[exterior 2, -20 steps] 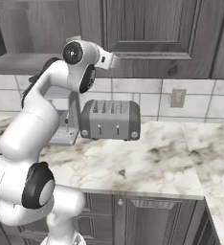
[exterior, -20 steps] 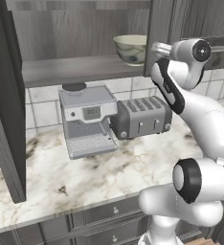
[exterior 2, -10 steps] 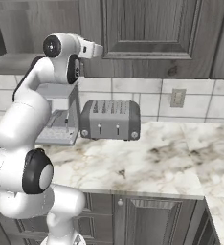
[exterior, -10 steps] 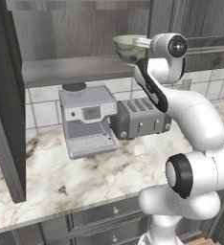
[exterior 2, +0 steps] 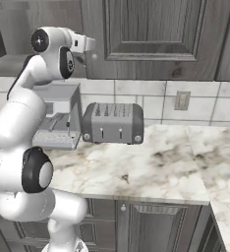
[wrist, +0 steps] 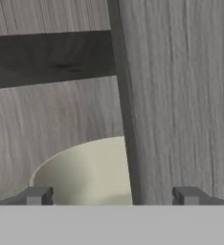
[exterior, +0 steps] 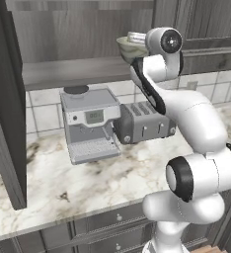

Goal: Pick the mug and place it in the sink. Pick the bowl and place it in the open cabinet and then close the cabinet.

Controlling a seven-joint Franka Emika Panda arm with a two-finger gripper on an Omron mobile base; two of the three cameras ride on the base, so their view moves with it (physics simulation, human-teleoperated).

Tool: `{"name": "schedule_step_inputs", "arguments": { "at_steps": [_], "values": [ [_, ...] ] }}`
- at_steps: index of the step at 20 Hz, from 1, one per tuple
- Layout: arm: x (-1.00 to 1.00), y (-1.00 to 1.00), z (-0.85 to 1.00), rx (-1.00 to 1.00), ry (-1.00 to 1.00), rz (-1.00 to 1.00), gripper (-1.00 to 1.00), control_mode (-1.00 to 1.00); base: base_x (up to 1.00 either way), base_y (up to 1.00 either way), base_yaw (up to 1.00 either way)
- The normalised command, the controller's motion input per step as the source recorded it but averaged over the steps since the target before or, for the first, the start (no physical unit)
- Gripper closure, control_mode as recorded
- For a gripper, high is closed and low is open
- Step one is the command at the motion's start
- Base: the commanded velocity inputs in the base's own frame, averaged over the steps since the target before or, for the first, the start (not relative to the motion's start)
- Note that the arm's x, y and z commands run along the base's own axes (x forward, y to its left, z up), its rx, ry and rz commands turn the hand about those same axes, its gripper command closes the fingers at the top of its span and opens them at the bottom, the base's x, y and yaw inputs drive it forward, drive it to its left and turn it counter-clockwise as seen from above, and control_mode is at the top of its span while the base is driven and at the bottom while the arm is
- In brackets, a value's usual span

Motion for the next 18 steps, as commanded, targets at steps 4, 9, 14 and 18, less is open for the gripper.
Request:
{"name": "schedule_step_inputs", "arguments": {
  "at_steps": [4, 9, 14, 18],
  "values": [
    [-0.79, 0.81, 0.33, 0.0, 0.0, 0.04, -1.0, -1.0, 0.0, 0.0, 0.0],
    [-1.0, 0.4, 0.24, 0.01, 0.0, 0.07, -1.0, -1.0, 0.0, 0.0, 0.0],
    [-0.82, -0.53, 0.04, 0.04, 0.0, 0.08, -1.0, -1.0, 0.0, 0.0, 0.0],
    [-0.68, -0.92, 0.0, 0.09, 0.0, 0.12, -1.0, -1.0, 0.0, 0.0, 0.0]
  ]
}}
